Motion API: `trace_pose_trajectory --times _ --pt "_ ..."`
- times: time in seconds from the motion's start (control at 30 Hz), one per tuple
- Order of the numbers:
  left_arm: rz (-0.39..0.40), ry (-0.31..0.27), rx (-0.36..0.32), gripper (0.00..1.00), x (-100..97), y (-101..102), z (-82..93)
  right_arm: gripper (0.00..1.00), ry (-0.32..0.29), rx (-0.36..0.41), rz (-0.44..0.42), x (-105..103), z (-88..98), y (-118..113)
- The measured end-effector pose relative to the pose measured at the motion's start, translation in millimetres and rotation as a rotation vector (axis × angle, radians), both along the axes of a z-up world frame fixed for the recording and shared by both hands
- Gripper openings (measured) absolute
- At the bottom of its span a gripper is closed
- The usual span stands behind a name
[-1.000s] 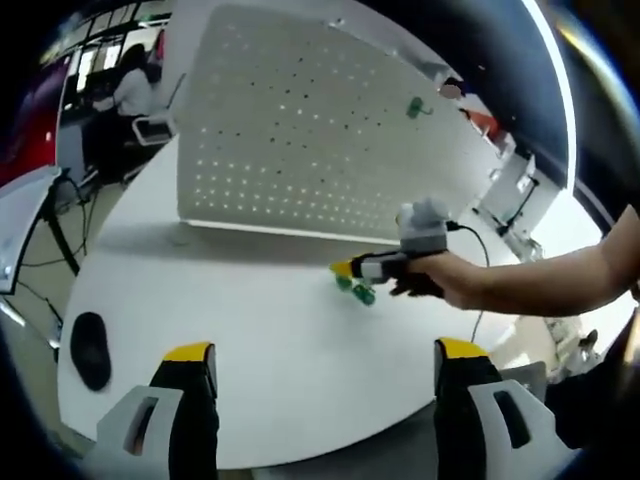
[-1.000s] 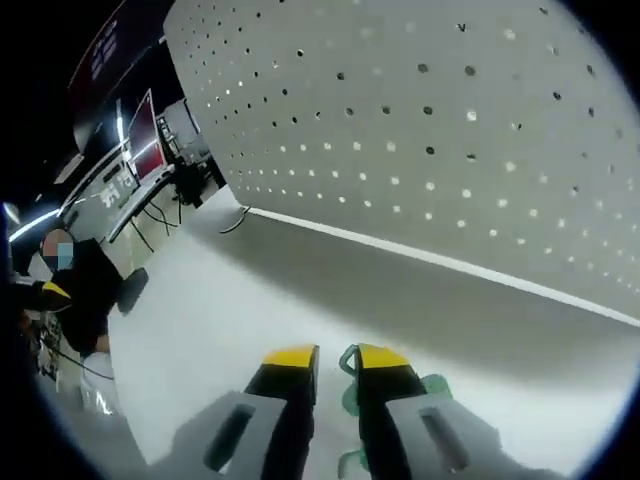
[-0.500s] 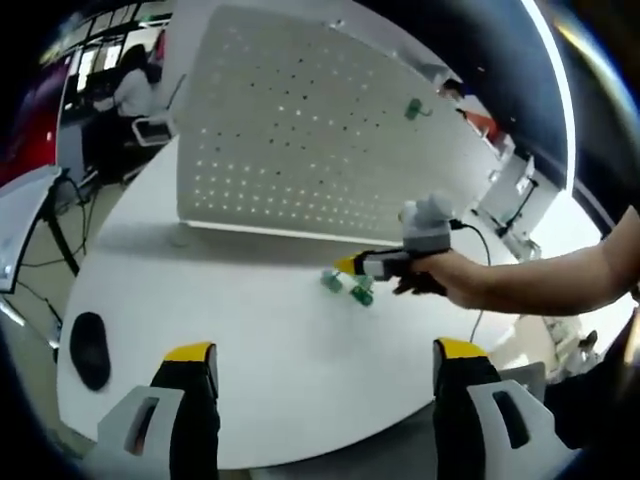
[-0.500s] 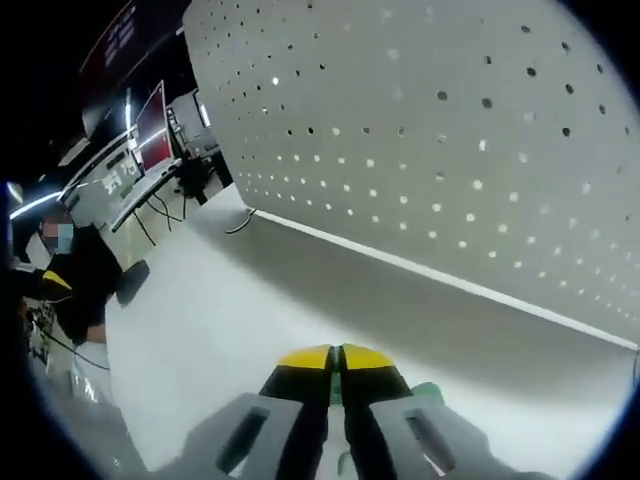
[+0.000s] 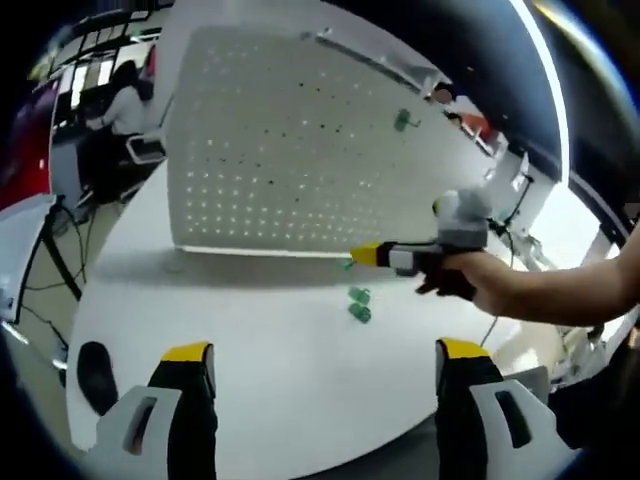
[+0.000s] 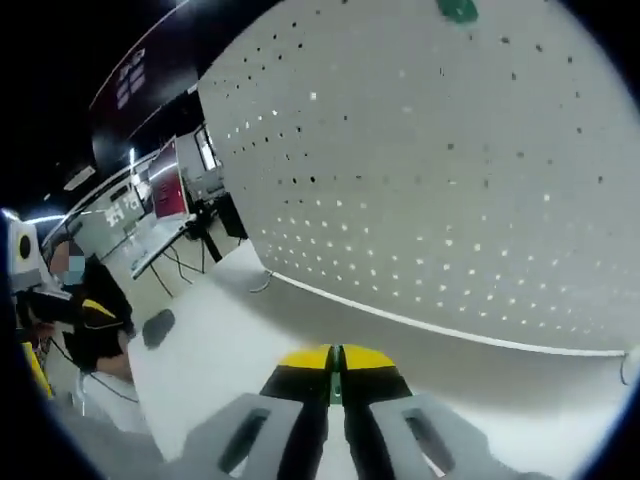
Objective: Insert the hook assembly into the mounting plate slot until the hook locks in place.
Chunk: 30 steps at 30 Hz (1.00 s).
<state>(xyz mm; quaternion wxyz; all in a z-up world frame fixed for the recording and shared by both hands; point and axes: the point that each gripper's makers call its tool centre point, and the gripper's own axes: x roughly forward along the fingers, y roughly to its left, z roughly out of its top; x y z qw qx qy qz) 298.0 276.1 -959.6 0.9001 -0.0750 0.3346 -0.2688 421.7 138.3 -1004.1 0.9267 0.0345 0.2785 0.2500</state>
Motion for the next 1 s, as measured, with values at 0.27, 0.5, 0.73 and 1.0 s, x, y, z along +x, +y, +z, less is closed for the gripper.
trace_pose_trajectory --times 0.27,0.5,0.73,1.0 --pt "0.001 -0.014 -0.01 0.91 3.4 -3.9 7.6 0.0 -0.072 0.145 0.026 -32.7 57.7 23.3" --pt "0.004 0.011 -0.115 0.83 3.9 -18.8 15.5 0.0 -0.087 0.31 0.037 -79.3 94.6 46.3" --pt "-0.035 0.032 -0.163 0.74 -0.8 -37.3 18.5 0.0 -0.103 0.388 0.038 -107.9 113.1 57.3" --pt "-0.073 0.044 -0.267 0.49 -5.4 -55.4 37.2 0.0 -0.124 0.434 0.048 -123.3 128.8 62.6"
